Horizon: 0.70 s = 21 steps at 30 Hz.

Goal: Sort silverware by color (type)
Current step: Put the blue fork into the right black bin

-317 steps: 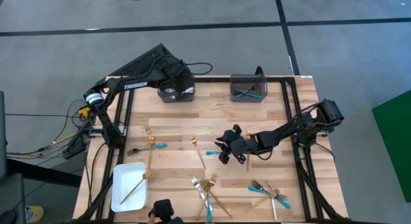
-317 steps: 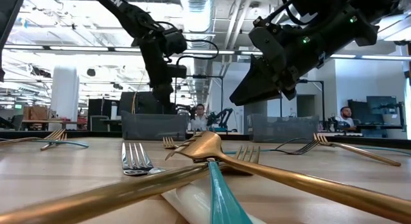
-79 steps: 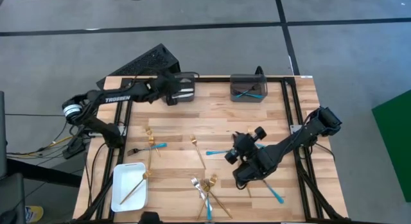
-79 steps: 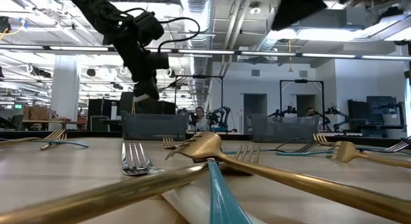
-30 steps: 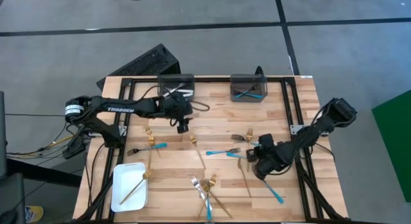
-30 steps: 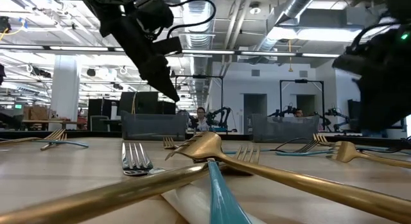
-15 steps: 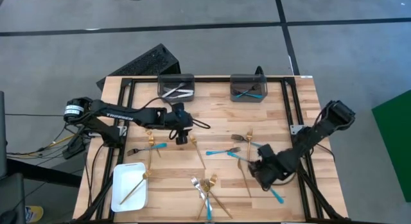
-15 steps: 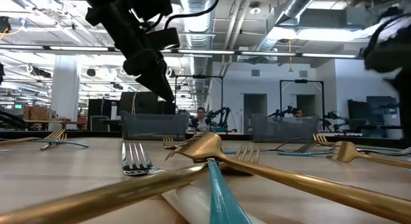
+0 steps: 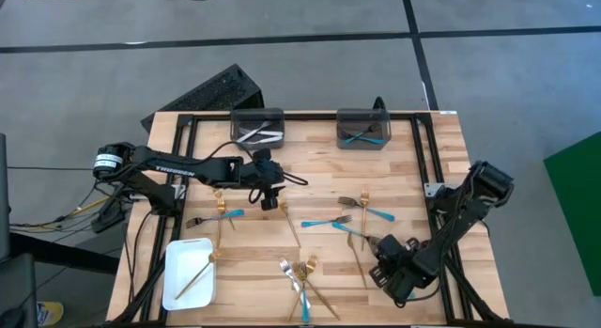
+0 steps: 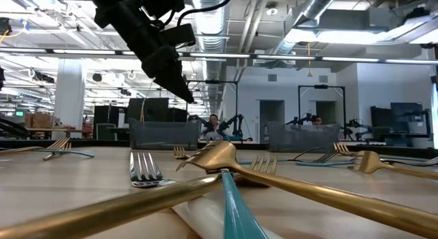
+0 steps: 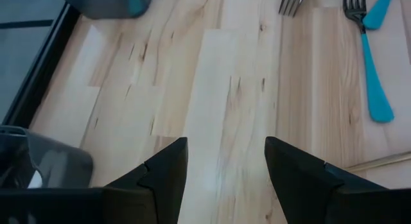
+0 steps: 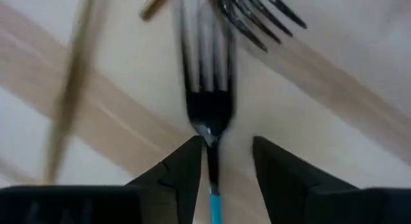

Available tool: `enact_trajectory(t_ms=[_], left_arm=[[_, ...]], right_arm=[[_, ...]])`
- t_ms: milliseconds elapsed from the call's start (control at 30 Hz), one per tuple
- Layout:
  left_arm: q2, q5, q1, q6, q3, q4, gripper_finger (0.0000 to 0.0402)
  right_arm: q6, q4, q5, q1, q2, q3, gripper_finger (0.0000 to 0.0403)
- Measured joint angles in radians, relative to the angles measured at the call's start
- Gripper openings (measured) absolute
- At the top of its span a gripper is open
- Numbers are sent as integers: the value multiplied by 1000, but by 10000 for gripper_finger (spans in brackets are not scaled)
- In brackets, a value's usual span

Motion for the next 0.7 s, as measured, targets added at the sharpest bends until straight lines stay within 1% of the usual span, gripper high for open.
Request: enact_trajectory(t_ms=[133, 200, 267, 367, 433, 500, 533, 700], left_arm=[[0, 0, 0, 3, 0, 0, 196], [0, 0, 0, 11, 0, 4, 196], [0, 0, 0, 16, 0, 20, 196], [0, 0, 0, 18, 0, 23, 196], [0, 0, 0, 18, 0, 22, 196], [0, 0, 1, 18, 0, 22, 196], [0, 0, 1, 18, 0, 22, 196], [0, -1, 1, 24, 0, 21, 196]], right_arm=[[-62, 23, -16, -1, 45, 12, 159], [-70, -4, -16, -1, 62, 34, 153], [-70, -50, -32, -2, 75, 64, 138], [-93, -132, -60, -4, 82, 107, 93], [-137, -186, -99, -3, 85, 125, 54], [-186, -204, -106, -10, 86, 144, 21], [-203, -210, -111, -15, 84, 156, 14], [-319, -287, -91, -70, 84, 204, 17]])
